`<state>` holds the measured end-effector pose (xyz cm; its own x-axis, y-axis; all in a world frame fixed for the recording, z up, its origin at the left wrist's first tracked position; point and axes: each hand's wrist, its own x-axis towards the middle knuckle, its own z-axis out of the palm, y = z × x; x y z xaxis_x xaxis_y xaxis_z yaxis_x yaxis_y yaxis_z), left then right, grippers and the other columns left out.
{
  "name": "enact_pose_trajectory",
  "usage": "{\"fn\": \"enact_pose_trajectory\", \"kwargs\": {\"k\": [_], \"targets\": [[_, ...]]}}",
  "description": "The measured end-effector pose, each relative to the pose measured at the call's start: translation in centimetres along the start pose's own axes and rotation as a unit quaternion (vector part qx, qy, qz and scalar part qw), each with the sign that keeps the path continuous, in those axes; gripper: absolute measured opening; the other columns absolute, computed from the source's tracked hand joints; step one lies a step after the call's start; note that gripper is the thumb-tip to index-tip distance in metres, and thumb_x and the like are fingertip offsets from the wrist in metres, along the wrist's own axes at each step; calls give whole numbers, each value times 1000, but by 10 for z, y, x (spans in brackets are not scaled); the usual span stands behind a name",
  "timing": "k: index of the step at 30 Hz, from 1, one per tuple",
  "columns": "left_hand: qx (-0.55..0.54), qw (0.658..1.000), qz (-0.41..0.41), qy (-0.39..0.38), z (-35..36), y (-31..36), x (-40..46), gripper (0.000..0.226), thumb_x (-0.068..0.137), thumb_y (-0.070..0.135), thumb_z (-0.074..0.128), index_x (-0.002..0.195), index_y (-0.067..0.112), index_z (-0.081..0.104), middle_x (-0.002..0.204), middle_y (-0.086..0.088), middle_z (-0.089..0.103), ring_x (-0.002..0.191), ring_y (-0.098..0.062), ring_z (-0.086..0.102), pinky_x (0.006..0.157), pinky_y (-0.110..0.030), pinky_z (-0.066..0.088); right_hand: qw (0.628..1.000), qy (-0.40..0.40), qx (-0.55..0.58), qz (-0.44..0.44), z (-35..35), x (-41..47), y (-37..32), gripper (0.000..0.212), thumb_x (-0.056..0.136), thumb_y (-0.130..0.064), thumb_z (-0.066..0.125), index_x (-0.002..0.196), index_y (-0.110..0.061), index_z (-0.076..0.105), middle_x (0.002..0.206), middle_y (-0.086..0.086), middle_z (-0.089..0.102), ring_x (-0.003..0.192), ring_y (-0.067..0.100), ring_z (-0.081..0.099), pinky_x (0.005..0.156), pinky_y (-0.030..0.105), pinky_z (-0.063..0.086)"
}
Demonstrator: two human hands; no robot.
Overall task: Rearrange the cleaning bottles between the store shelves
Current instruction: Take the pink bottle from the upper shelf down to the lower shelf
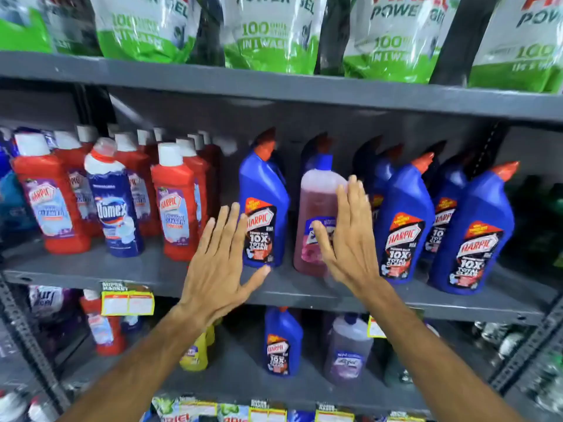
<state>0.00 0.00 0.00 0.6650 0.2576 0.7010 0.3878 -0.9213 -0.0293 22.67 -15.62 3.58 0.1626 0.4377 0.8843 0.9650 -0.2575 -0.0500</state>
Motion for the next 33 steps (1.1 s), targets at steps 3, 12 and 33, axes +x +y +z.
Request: {"fn": "enact_pose_trajectory", "kwargs": {"k": [3, 12, 33], "targets": [[-10, 993, -80, -82, 21, -5, -17, 108, 96, 79, 33, 164, -1, 5, 175, -19, 0, 163, -28, 1, 132, -50, 17, 992, -31, 88, 86, 14, -20, 8, 85, 108, -38, 55, 168, -3, 6, 179, 15, -1, 167, 24, 1, 135, 39, 12], [-13, 960, -138, -244, 43, -10, -29, 125, 82, 95, 9, 164, 1, 12, 175, -16, 11, 163, -25, 7, 133, -41, 10, 886, -96, 342, 299, 29, -35, 19, 90, 94, -56, 72, 164, -28, 23, 144, -20, 64, 128, -3, 63, 103, 12, 49], [17, 954, -132, -268, 33, -3, -36, 115, 88, 89, 8, 165, 4, 16, 175, -14, 14, 163, -24, 11, 133, -39, 7, 791, -116, 457, 389, -5, -31, 15, 54, 79, -24, 94, 124, -17, 64, 105, -8, 83, 94, 7, 80, 74, 20, 62]]}}
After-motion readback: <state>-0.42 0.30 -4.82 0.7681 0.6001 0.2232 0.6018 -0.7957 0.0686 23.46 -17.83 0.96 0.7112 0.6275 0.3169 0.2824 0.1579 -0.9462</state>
